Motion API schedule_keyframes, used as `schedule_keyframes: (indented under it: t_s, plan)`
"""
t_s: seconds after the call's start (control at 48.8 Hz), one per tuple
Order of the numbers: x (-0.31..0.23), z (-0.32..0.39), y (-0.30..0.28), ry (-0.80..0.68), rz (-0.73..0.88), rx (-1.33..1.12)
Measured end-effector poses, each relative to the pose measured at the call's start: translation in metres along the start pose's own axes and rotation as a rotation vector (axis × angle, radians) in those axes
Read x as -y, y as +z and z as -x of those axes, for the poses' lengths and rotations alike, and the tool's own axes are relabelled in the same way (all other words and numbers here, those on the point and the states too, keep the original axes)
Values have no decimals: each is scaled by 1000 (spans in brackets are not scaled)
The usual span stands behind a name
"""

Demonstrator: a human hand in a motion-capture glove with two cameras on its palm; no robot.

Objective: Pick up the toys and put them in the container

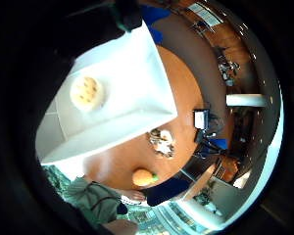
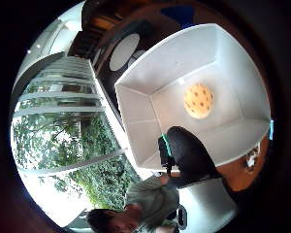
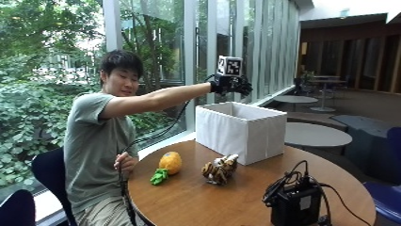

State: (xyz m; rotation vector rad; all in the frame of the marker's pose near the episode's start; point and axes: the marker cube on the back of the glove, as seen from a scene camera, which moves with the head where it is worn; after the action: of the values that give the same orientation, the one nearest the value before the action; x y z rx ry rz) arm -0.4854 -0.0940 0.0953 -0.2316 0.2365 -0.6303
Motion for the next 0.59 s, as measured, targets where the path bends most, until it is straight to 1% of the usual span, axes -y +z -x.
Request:
schedule_keyframes:
  t_s: [0.082,0.123,0.184,0.287,0.389,0.471,0.492,0.553,0.574,0.594]
  plan:
    - [-4,22,-27,63,-46,84]
    - [-12,21,-37,94,-61,91]
    - [-37,-10,-45,104,-68,48]
    - [-89,-82,-45,141,-34,-41]
    - [-114,-98,-45,247,-22,55]
    - [-137,-122,-34,204,-15,125]
    - [-141,-129,-30,214,-13,138]
    - [-148,-153,-14,363,7,141]
    - [-149,-161,-7,400,14,132]
    - [-151,-168,0,407,20,122]
